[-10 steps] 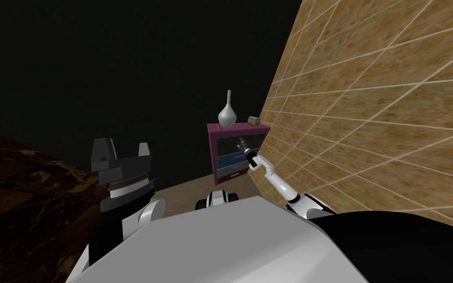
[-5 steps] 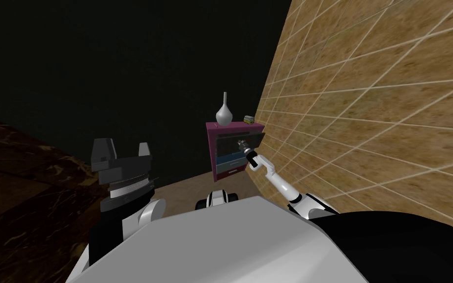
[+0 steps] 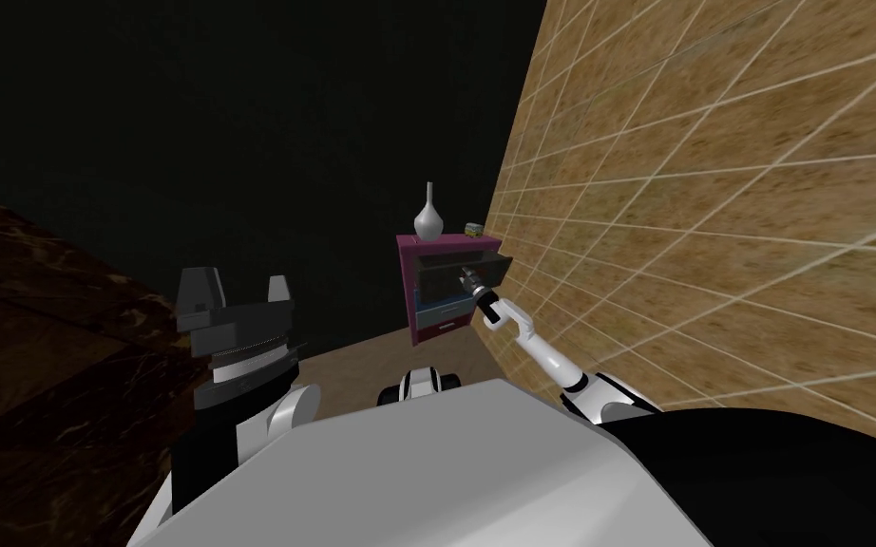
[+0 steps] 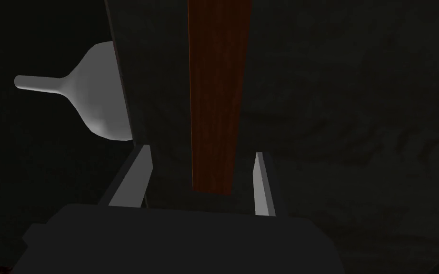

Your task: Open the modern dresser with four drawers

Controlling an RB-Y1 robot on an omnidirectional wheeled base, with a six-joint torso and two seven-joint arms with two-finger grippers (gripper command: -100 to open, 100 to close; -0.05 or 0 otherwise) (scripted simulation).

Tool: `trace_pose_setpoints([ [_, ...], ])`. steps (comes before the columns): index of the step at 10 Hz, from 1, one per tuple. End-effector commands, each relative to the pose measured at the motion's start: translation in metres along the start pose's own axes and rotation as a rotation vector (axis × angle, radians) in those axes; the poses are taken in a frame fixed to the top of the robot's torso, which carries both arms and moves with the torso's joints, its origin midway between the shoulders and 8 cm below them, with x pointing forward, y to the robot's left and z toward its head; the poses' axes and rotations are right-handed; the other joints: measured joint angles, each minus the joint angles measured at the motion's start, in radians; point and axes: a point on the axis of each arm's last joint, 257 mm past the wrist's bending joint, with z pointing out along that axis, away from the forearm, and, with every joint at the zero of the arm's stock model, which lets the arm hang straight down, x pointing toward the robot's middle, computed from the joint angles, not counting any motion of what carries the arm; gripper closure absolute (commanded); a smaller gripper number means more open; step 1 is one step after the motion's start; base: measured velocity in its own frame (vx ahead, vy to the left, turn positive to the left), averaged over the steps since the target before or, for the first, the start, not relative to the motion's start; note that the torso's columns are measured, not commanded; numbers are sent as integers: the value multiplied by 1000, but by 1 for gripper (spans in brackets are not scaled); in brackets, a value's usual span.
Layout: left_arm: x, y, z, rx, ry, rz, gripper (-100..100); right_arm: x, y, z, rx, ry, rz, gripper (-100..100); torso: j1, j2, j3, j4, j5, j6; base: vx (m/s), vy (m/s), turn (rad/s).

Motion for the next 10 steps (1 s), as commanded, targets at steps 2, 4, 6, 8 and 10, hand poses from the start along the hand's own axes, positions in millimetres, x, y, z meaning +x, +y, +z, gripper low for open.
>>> trace_pose_setpoints([
  [2, 0, 0, 0, 0, 0, 0, 0, 17, -21, 4, 1, 18, -1, -100, 1, -6, -4, -2, 0, 0, -3, 27, 50],
  [4, 0, 0, 0, 0, 0, 0, 0, 24, -33, 6, 1, 26, -2, -100, -2, 2, 1, 1, 0, 1, -8, 15, 42],
  [6, 0, 0, 0, 0, 0, 0, 0, 31, -44, 8, 0, 35, -3, -100, -1, 6, 3, 2, 0, 1, -23, 11, 39],
  [8, 0, 0, 0, 0, 0, 0, 0, 30, -40, 7, -10, 36, -1, -100, 0, 9, 5, 7, 2, 2, -18, 12, 24],
  [10, 0, 0, 0, 0, 0, 0, 0, 32, -37, 7, -17, 39, 0, 0, 0, 7, 4, 5, 1, 1, 0, 0, 0],
])
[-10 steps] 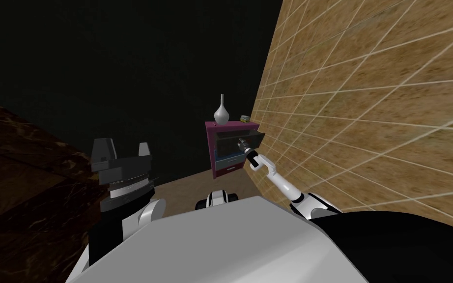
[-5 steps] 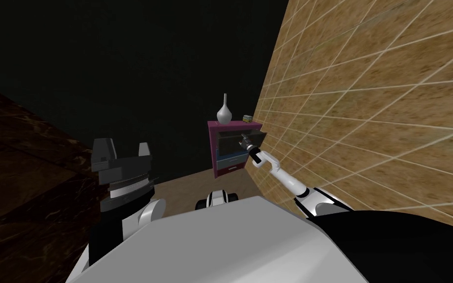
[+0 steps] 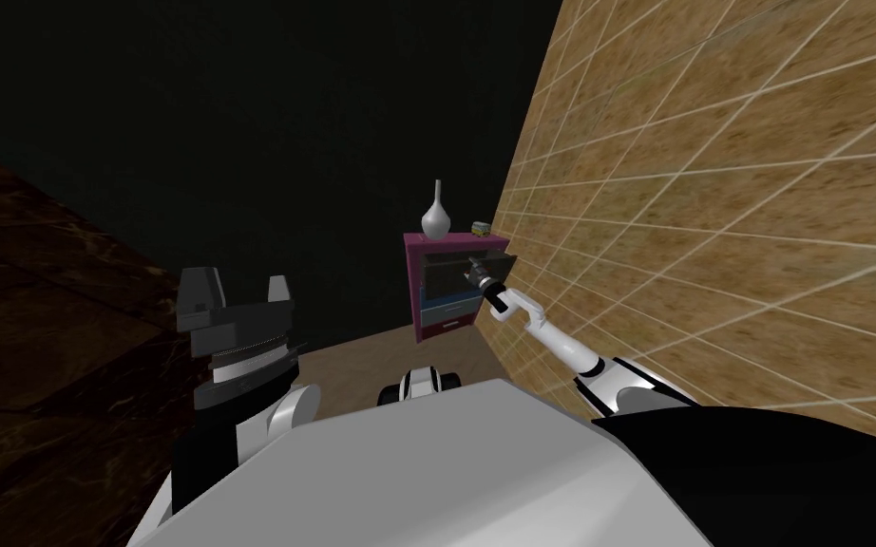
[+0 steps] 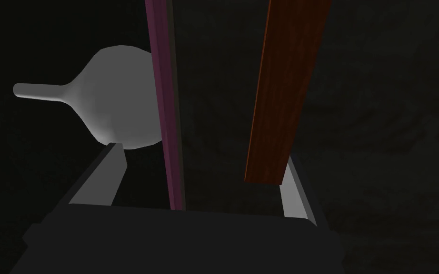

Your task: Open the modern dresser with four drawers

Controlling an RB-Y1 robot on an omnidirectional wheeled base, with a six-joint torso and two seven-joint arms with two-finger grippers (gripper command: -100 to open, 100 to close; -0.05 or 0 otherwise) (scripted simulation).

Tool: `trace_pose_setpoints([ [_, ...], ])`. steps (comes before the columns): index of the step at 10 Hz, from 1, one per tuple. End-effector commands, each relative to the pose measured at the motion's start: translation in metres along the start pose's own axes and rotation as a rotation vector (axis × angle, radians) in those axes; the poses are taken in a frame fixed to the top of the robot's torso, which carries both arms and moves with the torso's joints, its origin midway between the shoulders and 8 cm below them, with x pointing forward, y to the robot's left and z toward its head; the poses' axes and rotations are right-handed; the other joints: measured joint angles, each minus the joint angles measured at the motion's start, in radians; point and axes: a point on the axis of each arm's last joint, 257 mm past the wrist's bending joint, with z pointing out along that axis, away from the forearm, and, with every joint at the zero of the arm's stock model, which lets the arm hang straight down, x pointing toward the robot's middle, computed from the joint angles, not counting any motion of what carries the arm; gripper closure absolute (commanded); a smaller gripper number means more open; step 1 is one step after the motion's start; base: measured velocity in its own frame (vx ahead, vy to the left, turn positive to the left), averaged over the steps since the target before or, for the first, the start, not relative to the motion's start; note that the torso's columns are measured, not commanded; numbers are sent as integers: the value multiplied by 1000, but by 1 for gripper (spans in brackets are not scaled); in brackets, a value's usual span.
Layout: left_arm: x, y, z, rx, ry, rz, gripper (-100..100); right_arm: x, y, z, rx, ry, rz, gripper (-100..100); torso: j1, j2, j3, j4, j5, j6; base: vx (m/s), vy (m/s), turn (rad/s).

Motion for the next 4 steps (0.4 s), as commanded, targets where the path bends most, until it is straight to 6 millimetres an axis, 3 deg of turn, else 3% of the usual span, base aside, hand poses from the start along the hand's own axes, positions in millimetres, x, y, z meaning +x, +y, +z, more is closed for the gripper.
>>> trace_pose_setpoints([
  [1, 0, 0, 0, 0, 0, 0, 0, 0, 1, 0, -3, 1, 0, 0, 0, -1, -1, -1, 0, 0, 0, 0, 0],
  [4, 0, 0, 0, 0, 0, 0, 0, 1, 4, -1, -7, 2, 1, 0, 0, -3, -2, -2, -1, 0, 0, 0, 0],
])
